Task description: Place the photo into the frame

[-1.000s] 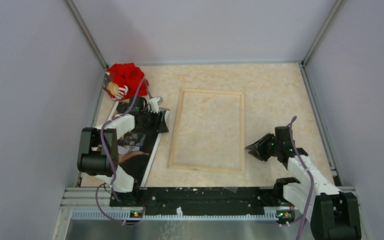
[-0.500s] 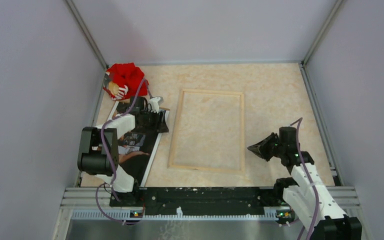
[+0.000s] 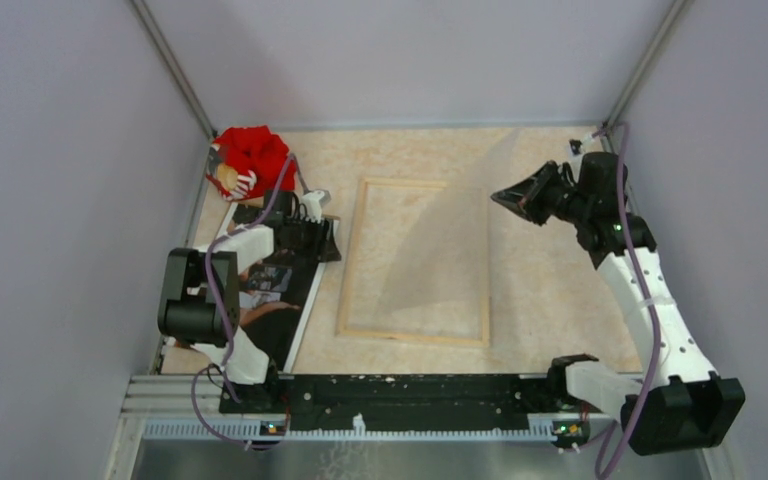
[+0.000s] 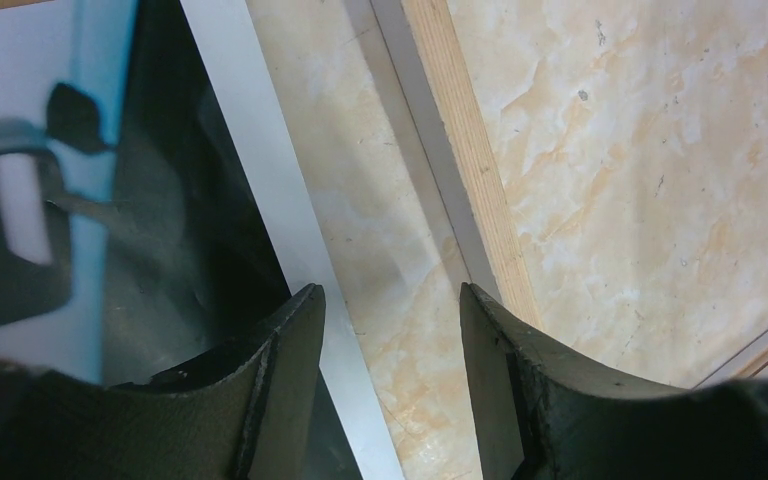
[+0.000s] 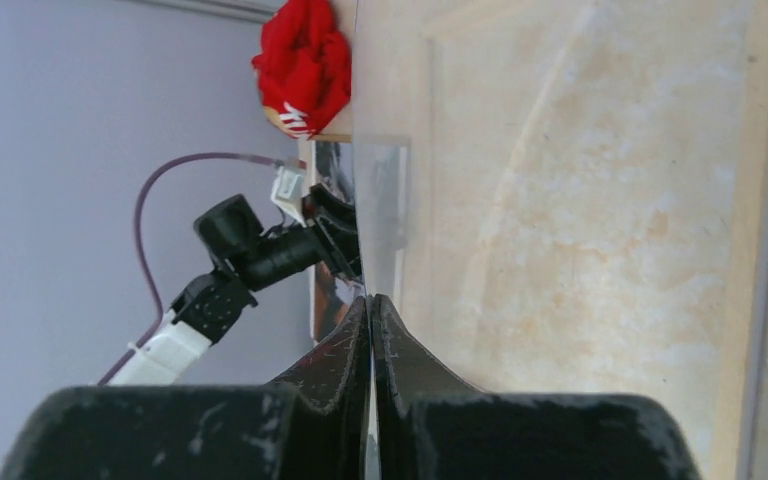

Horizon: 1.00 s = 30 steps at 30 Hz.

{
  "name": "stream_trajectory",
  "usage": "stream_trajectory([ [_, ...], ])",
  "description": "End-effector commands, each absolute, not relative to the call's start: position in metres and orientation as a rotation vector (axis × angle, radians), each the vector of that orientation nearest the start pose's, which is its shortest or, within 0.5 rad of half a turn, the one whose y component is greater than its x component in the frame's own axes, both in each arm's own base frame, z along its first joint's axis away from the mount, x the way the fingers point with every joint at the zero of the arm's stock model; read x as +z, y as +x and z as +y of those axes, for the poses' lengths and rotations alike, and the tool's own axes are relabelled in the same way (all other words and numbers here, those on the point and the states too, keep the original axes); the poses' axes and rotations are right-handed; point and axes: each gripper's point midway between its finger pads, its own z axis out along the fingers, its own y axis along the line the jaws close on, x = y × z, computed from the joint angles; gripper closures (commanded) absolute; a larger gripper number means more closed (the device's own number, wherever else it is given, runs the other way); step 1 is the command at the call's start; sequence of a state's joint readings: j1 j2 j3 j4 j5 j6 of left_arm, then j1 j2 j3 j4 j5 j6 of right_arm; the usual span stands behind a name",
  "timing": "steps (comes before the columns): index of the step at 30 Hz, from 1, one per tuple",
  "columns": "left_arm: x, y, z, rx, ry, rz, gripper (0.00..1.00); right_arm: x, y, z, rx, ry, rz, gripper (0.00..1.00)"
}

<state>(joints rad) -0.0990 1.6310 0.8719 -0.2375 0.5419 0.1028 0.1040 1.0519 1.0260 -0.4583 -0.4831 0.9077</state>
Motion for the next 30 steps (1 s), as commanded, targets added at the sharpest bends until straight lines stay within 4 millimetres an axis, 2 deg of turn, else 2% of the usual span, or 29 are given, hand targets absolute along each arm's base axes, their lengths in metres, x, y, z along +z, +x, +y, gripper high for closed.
stream_trajectory([
  [1, 0.043, 0.344, -0.125, -0.692, 0.48, 2.416, 0.4, 0.325, 0.303, 0.17, 1.197, 0.386, 2.07, 1.0],
  [5, 0.041, 0.343, -0.124, -0.692, 0.493, 2.415, 0.41, 0.354, 0.304, 0.204, 1.277, 0.239, 2.057, 1.0],
  [12, 0.056, 0.344, -0.122, -0.688, 0.507, 2.374, 0.44, 0.378, 0.311, 0.239, 1.34, 0.079, 2.044, 1.0],
  [16, 0.063, 0.345, -0.12, -0.692, 0.501, 2.366, 0.44, 0.389, 0.311, 0.265, 1.367, -0.065, 2.03, 1.0],
  [19, 0.065, 0.345, -0.119, -0.694, 0.491, 2.364, 0.44, 0.381, 0.316, 0.277, 1.368, -0.082, 2.039, 1.0],
  [24, 0.063, 0.344, -0.113, -0.682, 0.478, 2.363, 0.45, 0.364, 0.328, 0.273, 1.336, 0.024, 2.018, 1.0],
  [30, 0.057, 0.341, -0.113, -0.691, 0.494, 2.348, 0.45, 0.339, 0.33, 0.272, 1.425, 0.217, 1.957, 1.0],
])
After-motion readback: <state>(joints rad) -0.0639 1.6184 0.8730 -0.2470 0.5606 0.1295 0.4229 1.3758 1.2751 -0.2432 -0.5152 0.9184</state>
